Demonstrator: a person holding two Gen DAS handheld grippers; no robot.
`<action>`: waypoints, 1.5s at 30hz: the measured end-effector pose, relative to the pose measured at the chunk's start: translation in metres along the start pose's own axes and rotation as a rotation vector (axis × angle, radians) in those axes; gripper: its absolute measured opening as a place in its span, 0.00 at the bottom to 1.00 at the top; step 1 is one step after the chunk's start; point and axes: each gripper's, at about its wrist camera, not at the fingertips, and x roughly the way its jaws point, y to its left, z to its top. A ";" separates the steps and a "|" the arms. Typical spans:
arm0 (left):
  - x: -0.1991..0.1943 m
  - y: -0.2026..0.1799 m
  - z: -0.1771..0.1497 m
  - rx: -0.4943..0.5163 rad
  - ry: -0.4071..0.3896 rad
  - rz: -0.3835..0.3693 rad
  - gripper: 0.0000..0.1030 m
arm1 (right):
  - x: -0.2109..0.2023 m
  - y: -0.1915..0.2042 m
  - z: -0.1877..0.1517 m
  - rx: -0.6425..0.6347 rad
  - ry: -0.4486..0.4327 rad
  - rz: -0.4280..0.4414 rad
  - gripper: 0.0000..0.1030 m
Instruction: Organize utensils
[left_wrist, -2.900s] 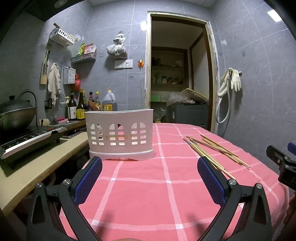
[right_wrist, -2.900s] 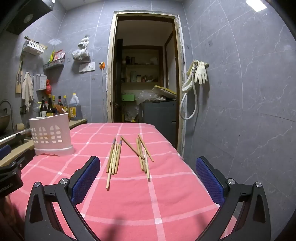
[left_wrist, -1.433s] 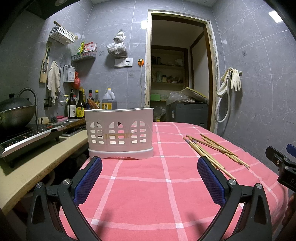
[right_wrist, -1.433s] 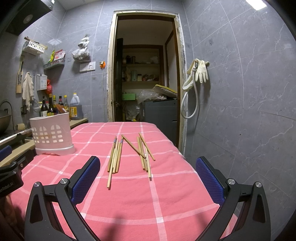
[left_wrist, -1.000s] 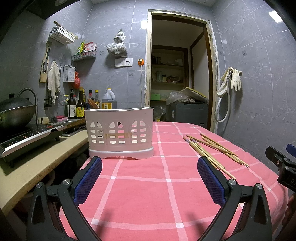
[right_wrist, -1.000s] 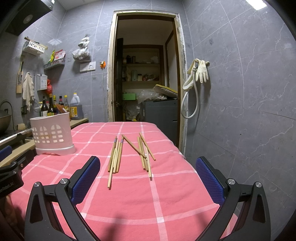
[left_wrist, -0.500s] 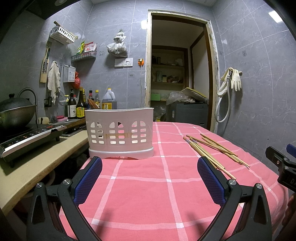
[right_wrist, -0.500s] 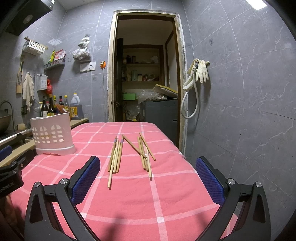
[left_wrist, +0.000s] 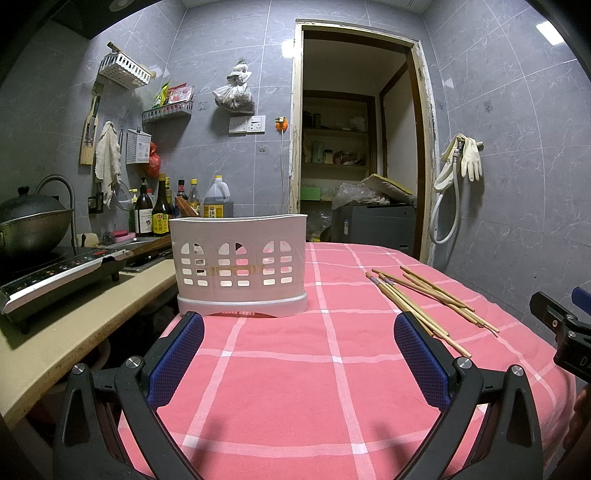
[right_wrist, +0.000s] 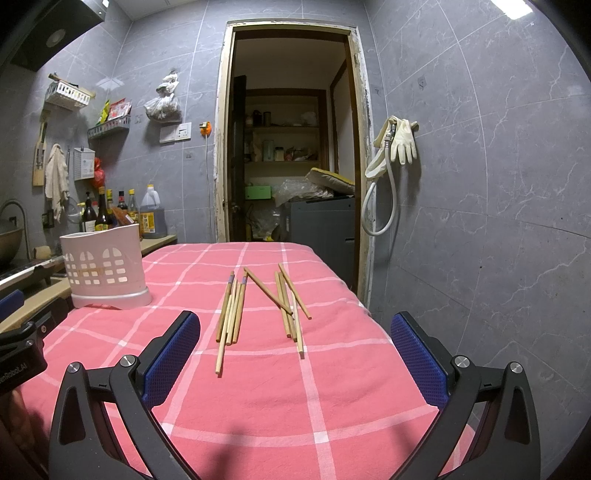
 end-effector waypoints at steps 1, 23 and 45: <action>0.000 0.000 0.000 0.000 0.000 0.000 0.98 | 0.000 0.000 0.000 0.000 0.000 0.000 1.00; 0.021 -0.006 0.036 0.002 -0.054 0.017 0.98 | 0.011 -0.005 0.034 -0.037 -0.113 0.022 1.00; 0.152 -0.047 0.087 0.015 0.203 -0.173 0.98 | 0.145 -0.045 0.097 -0.063 0.065 0.158 1.00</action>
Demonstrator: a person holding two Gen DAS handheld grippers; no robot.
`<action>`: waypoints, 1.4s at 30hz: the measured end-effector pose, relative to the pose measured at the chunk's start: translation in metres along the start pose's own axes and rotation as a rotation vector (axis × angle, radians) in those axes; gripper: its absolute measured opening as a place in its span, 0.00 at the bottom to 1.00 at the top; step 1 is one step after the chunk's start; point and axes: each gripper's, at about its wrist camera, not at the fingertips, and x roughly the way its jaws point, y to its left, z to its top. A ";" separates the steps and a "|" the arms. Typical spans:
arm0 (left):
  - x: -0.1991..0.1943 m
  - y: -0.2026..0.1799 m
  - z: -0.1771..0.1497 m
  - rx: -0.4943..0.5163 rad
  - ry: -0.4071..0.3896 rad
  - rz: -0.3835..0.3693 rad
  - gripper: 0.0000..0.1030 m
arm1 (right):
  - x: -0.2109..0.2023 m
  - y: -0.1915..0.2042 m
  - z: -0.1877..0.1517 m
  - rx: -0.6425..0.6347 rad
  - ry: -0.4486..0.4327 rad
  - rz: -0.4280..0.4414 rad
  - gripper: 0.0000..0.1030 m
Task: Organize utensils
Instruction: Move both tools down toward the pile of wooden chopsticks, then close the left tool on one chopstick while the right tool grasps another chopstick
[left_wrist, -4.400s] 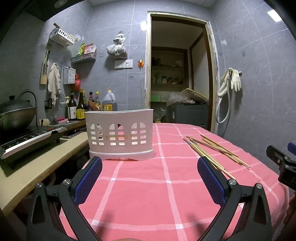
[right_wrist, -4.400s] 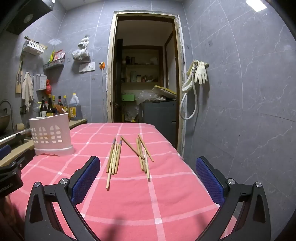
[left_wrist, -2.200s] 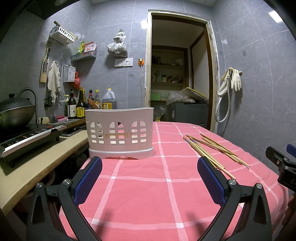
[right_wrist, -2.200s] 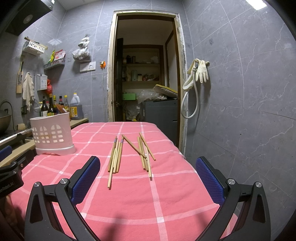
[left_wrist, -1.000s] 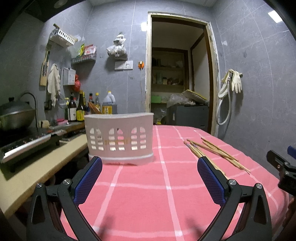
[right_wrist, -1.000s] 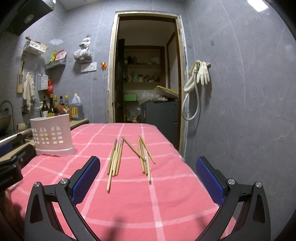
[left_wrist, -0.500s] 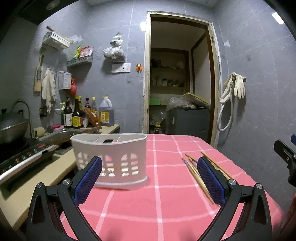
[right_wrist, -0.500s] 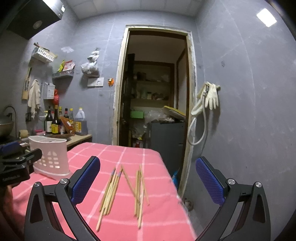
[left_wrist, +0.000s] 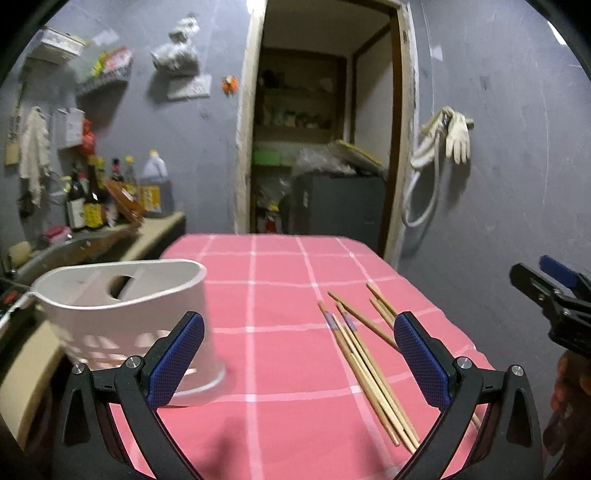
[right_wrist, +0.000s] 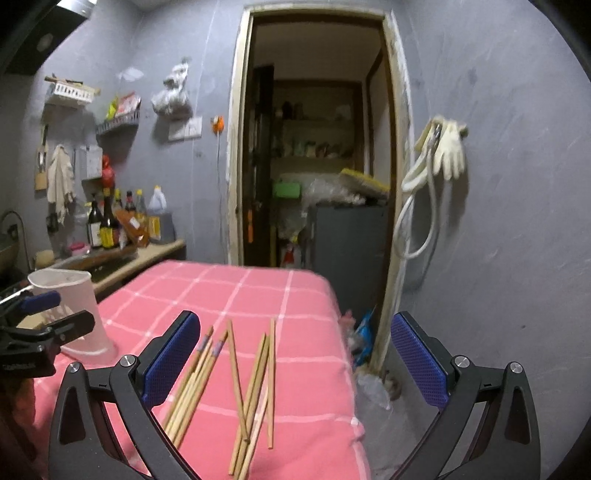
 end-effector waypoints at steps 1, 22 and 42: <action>0.008 -0.002 0.000 0.001 0.023 -0.007 0.98 | 0.006 -0.003 -0.001 0.008 0.018 0.008 1.00; 0.134 -0.001 -0.026 -0.049 0.469 -0.134 0.42 | 0.114 -0.018 -0.046 0.028 0.499 0.197 0.24; 0.152 0.007 -0.024 -0.091 0.555 -0.198 0.13 | 0.153 -0.019 -0.043 0.065 0.604 0.275 0.06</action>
